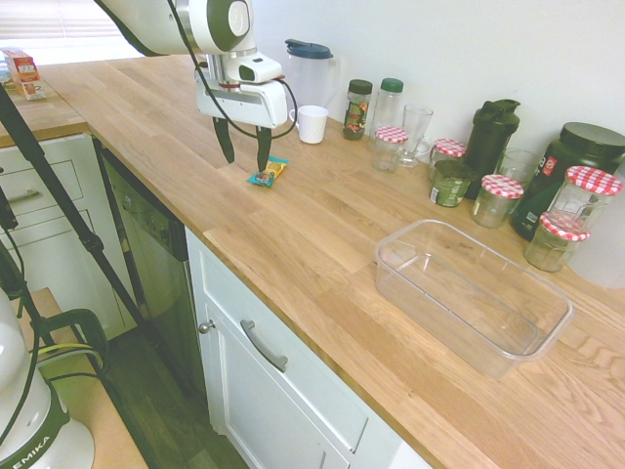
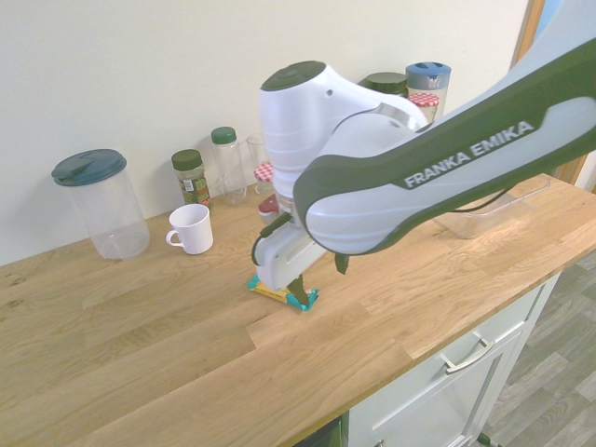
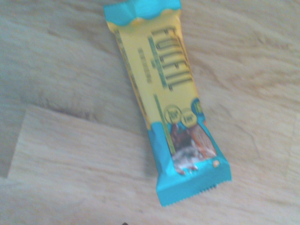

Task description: Put the protein bar into the container

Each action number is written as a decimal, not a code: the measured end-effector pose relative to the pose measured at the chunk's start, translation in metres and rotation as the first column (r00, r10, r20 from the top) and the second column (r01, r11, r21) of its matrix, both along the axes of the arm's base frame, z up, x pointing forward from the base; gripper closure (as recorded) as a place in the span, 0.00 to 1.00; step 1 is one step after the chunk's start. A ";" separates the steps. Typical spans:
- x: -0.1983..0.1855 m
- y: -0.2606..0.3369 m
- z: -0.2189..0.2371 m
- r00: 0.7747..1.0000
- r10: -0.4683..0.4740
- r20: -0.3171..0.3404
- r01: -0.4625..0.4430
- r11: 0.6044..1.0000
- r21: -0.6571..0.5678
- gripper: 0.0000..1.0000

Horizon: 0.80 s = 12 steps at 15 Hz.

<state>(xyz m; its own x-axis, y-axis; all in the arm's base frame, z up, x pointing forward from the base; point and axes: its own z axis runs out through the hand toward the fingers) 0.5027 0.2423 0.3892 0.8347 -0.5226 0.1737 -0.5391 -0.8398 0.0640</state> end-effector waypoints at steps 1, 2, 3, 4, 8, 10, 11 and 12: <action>0.008 0.008 -0.004 1.000 0.015 -0.001 -0.015 1.000 -0.005 0.00; 0.015 0.013 -0.008 1.000 0.022 -0.002 -0.022 1.000 -0.008 0.00; 0.022 0.017 -0.013 1.000 0.025 -0.004 -0.025 1.000 -0.010 0.00; 0.028 0.018 -0.019 1.000 0.021 -0.010 -0.021 1.000 -0.010 0.00; 0.047 0.014 -0.038 0.999 0.032 -0.032 -0.033 0.999 -0.018 0.00; 0.051 0.017 -0.040 0.998 0.054 -0.038 -0.054 0.998 -0.011 0.00; 0.053 0.021 -0.042 0.997 0.063 -0.039 -0.063 0.998 -0.010 0.00; 0.053 0.023 -0.042 0.997 0.069 -0.040 -0.070 0.998 -0.009 0.00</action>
<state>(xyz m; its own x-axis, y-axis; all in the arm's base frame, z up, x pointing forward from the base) 0.5561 0.2650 0.3472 0.8753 -0.4612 0.1454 -0.4762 -0.8744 0.0929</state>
